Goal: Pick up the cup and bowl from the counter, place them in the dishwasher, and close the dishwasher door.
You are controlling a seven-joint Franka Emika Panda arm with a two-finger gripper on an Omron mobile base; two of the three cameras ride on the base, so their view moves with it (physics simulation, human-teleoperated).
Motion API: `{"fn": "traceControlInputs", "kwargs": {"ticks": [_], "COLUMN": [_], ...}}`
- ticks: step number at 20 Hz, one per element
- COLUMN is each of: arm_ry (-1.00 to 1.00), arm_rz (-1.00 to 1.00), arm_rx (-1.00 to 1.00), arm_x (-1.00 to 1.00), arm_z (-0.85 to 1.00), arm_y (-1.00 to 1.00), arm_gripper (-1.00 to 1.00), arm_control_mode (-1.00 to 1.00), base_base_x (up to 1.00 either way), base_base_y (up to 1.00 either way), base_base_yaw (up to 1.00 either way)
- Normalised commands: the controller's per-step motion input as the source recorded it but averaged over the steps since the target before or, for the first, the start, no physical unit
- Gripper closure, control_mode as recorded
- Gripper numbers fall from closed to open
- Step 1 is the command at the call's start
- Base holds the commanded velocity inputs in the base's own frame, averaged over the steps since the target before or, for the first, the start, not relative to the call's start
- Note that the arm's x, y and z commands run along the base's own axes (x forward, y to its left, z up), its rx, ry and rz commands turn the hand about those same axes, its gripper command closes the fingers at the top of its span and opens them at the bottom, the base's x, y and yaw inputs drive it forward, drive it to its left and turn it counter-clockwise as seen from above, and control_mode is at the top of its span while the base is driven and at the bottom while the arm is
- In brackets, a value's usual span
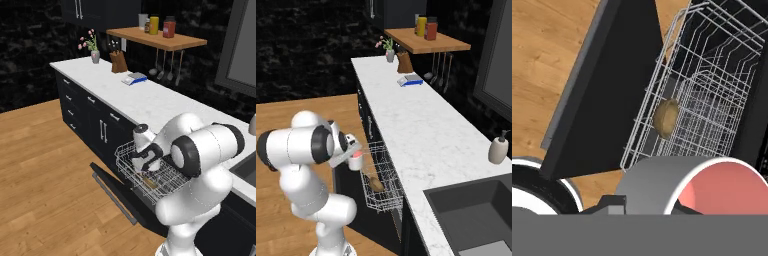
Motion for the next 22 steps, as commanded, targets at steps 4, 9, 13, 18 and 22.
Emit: {"fn": "traceControlInputs", "kwargs": {"ticks": [4,9,13,18,22], "arm_ry": [0.07,0.0,0.0,0.06,0.06], "arm_rz": [0.05,0.13,0.16,0.12,0.13], "arm_rx": [-0.11,-0.23,-0.15,0.0,0.0], "arm_x": [0.26,0.07,0.02,0.21,0.18], "arm_z": [-0.61,-0.85,-0.64,-0.15,-0.49], "arm_y": [-0.22,-0.04,-0.17,-0.48,-0.42], "arm_gripper": [1.0,1.0,1.0,1.0,1.0], "arm_control_mode": [-1.0,-1.0,-1.0,-1.0,-1.0], "base_base_x": [0.0,0.0,0.0,0.0,0.0], "base_base_y": [0.0,0.0,0.0,0.0,0.0], "base_base_yaw": [0.0,0.0,0.0,0.0,0.0]}}
